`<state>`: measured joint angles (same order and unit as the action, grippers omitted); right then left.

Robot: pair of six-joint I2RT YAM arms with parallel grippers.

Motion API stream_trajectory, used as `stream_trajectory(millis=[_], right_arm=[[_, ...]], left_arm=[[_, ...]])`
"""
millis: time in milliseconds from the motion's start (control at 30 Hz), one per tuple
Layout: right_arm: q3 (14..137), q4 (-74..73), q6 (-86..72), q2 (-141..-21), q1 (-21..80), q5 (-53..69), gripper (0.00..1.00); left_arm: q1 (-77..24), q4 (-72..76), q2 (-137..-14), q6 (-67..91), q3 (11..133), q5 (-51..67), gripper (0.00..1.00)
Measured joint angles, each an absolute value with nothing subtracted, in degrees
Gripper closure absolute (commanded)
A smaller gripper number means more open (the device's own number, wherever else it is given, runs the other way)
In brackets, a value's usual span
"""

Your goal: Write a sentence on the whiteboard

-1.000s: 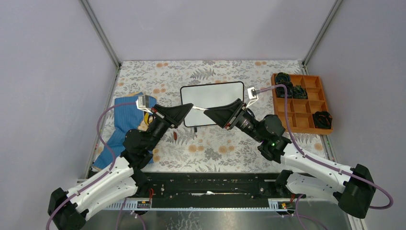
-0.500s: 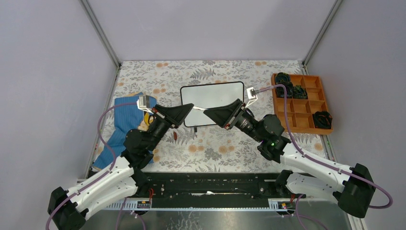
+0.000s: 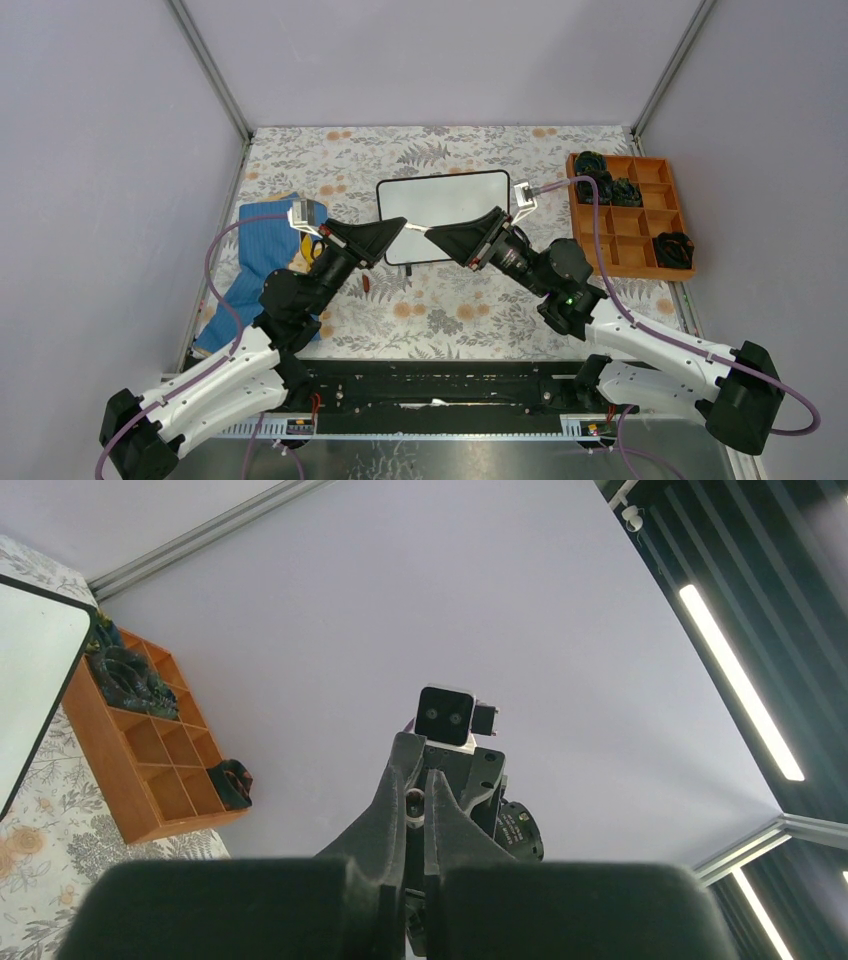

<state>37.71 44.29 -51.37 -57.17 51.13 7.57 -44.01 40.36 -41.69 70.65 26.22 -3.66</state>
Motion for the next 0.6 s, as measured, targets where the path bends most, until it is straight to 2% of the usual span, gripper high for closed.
stream_trajectory(millis=[167,600], right_arm=[[37.71,44.03,-51.35,-57.14,51.13,7.05,0.57],[37.71,43.97,-51.31,-56.73,51.13,6.87,0.60]], left_arm=[[-44.01,40.12,-41.43,70.63,26.22,-3.66,1.00],[-44.03,39.83,-40.73,70.65,25.54,-3.66,1.00]])
